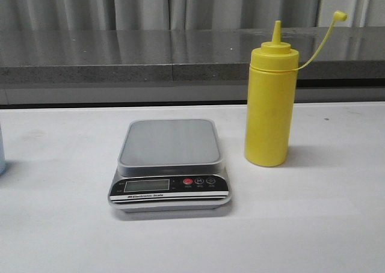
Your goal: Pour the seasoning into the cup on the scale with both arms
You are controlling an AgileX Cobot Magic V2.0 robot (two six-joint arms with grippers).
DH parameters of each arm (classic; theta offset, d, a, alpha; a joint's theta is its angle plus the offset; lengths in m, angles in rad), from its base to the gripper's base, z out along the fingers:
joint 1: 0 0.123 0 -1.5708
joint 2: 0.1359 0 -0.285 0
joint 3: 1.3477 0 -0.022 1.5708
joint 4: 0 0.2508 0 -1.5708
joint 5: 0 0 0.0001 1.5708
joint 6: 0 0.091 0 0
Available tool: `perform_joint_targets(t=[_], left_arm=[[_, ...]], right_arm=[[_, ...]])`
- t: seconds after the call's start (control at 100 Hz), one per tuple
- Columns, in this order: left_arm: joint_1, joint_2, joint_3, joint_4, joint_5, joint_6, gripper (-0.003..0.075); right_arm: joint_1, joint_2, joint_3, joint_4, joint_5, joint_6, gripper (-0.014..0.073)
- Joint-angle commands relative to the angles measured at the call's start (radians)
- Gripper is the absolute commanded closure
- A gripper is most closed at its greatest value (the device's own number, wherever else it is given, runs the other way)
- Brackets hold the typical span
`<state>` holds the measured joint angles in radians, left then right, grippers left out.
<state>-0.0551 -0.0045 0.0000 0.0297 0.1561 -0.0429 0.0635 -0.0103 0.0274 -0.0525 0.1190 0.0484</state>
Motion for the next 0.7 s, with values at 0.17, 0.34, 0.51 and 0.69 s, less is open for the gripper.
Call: perform_joint_targets(t=[0.17, 0.34, 0.51, 0.69], left_arm=[[-0.010, -0.028, 0.041, 0.002, -0.092, -0.006, 0.0740], [-0.010, -0.028, 0.028, 0.002, -0.092, -0.006, 0.0740], [-0.008, -0.006, -0.056, 0.002, -0.058, -0.006, 0.0740], [0.023, 0.124, -0.192, 0.002, 0.009, -0.006, 0.0740]], right_arm=[[-0.006, -0.021, -0.021, -0.003, -0.086, -0.006, 0.0662], [-0.006, -0.021, -0.021, -0.003, -0.086, -0.006, 0.0662], [-0.006, -0.021, -0.021, -0.003, -0.086, -0.006, 0.0662], [-0.006, -0.021, -0.021, -0.003, -0.086, -0.006, 0.0662]])
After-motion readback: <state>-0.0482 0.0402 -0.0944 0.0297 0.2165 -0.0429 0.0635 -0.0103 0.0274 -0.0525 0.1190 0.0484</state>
